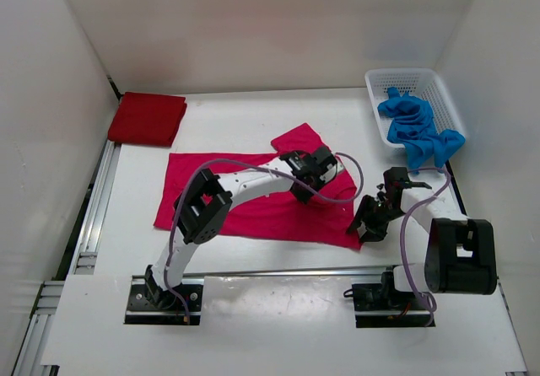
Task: Fold and stack the t-shirts
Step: Fold the flattened tshirt in 1/3 of the way
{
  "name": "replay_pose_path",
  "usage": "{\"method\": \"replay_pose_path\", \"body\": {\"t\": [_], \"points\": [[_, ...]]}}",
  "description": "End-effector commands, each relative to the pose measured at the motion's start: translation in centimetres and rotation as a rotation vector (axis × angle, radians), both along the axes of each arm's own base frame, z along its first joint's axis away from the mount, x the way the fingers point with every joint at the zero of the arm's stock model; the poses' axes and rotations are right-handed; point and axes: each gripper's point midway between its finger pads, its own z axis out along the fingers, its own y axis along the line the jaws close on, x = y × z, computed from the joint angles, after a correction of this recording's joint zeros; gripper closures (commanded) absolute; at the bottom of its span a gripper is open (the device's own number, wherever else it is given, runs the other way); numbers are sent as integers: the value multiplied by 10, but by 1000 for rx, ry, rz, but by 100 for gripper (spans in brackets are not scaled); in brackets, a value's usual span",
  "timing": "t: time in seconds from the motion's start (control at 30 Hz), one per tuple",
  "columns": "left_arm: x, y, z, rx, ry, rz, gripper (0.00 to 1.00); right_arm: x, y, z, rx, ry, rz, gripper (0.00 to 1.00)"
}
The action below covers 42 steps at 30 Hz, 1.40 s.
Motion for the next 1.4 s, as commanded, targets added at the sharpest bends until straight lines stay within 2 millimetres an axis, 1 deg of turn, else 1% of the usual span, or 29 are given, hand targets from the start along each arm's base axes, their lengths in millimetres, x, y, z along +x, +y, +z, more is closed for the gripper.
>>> {"method": "replay_pose_path", "body": {"t": [0.0, 0.03, 0.07, 0.1, 0.13, 0.17, 0.23, 0.3, 0.33, 0.37, 0.4, 0.43, 0.5, 0.57, 0.6, 0.63, 0.7, 0.73, 0.77, 0.87, 0.9, 0.97, 1.0, 1.07, 1.1, 1.13, 1.2, 1.27, 1.37], "points": [[21, 9, 4, -16, 53, 44, 90, -8, -11, -3, -67, 15, -11, 44], [15, 7, 1, -22, 91, 30, 90, -8, -11, -3, -67, 15, -11, 44], [17, 10, 0, -23, 112, 38, 87, -8, -13, -3, -76, 15, -12, 44], [14, 16, -8, -3, 145, 43, 84, -4, -13, -1, -76, 4, -13, 44], [12, 14, -8, -12, 159, 37, 80, -5, -13, -3, -76, 13, -12, 44], [11, 19, -13, 2, 182, 44, 78, -4, -13, 0, -76, 15, -12, 44], [4, 26, -21, 30, 214, 44, 67, 3, -16, 4, -98, -6, -5, 44], [2, 28, -24, 39, 221, 44, 61, 17, -20, 15, -119, -52, -10, 46], [-3, 31, -27, 49, 240, 43, 50, 23, -20, 19, -120, -76, -1, 47], [-3, 31, -27, 49, 240, 43, 44, 28, -23, 24, -136, -86, -4, 49], [-3, 31, -27, 49, 240, 43, 37, 43, -23, 35, -138, -137, 3, 49], [-3, 31, -27, 49, 240, 43, 33, 47, -23, 39, -138, -139, 3, 52], [3, 31, -25, 40, 234, 51, 31, 63, -21, 50, -138, -178, 18, 56], [10, 33, -21, 35, 218, 65, 31, 72, -19, 56, -146, -202, 29, 65], [14, 37, -21, 33, 218, 77, 28, 73, -12, 55, -143, -193, 58, 68], [22, 37, -17, 20, 209, 89, 26, 80, -10, 60, -150, -212, 67, 71], [23, 36, -10, -8, 235, 88, 22, 82, 0, 59, -147, -208, 104, 78], [23, 32, -8, -22, 239, 83, 19, 87, 3, 60, -145, -221, 116, 80], [20, 34, -4, -23, 249, 80, 19, 87, 12, 55, -133, -207, 134, 81], [16, 32, 5, -45, 258, 71, 15, 87, 30, 49, -98, -174, 162, 81], [16, 32, 5, -45, 258, 71, 13, 93, 32, 49, -96, -175, 149, 79], [15, 32, 15, -56, 249, 69, 11, 95, 36, 42, -95, -154, 150, 72], [14, 34, 13, -49, 255, 70, 11, 97, 40, 41, -73, -154, 145, 68], [13, 33, 17, -62, 255, 65, 11, 100, 43, 36, -62, -141, 148, 67], [13, 33, 17, -62, 255, 65, 10, 106, 46, 38, -47, -155, 150, 67], [13, 33, 17, -62, 255, 65, 10, 104, 48, 33, -48, -136, 160, 67], [13, 33, 17, -62, 255, 65, 10, 111, 50, 35, -47, -144, 160, 67], [19, 39, 13, -41, 242, 85, 10, 111, 53, 29, -49, -124, 169, 67], [19, 39, 13, -41, 242, 85, 10, 115, 56, 26, -40, -116, 163, 67]]}}
